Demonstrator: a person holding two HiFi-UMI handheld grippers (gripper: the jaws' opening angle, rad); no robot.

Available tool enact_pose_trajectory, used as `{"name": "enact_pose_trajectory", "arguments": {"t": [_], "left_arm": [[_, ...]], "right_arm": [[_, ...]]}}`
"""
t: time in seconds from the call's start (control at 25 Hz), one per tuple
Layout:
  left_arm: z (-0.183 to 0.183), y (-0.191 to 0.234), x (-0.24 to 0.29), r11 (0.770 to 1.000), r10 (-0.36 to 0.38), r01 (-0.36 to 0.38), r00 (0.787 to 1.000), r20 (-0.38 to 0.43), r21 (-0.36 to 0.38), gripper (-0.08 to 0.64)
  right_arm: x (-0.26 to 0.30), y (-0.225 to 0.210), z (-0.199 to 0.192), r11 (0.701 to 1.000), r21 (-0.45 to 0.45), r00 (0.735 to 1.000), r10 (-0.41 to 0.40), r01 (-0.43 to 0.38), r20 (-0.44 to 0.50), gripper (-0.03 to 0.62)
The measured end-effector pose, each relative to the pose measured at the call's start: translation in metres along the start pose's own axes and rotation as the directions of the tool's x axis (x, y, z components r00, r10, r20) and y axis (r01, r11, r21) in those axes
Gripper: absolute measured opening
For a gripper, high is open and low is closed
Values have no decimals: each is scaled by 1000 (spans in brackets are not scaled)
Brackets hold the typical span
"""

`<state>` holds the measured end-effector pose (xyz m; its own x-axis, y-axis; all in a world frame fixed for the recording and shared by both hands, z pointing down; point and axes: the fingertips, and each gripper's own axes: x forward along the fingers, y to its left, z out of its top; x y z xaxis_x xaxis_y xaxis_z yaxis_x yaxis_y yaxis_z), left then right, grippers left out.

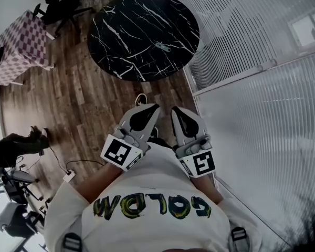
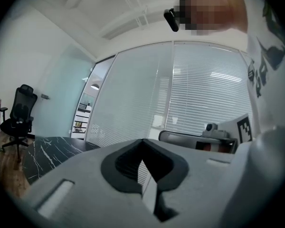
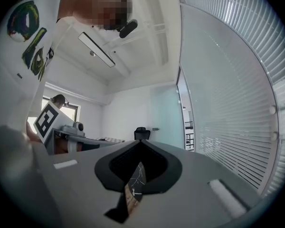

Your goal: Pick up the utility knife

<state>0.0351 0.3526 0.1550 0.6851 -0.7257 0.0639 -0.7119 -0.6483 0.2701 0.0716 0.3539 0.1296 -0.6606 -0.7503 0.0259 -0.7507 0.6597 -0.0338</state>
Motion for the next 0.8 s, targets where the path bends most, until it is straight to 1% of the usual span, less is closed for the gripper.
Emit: {"name": "enact_pose_trajectory", "arguments": {"t": [0.24,0.44,0.68,0.8], "left_arm": [[7,51,38,1000,-8,8,1000,2,-5,3],[29,109,76,1000,-9,9,1000,15,-7,3],[54,178,113,1000,-21,21,1000,11,-1,3],[60,206,131,1000,-28,28,1000,5,0,3]], "right_arm": [[51,-33,-7,1000,-2,1000,-21,21,-17,3],[117,-64,-3,1000,-16,1000,-15,15,-19,3],[195,-92,9,999,-35,1000,-5,4,-12,3],[223,-107,10,999,-34,1000,-20,20,0,3]]}}
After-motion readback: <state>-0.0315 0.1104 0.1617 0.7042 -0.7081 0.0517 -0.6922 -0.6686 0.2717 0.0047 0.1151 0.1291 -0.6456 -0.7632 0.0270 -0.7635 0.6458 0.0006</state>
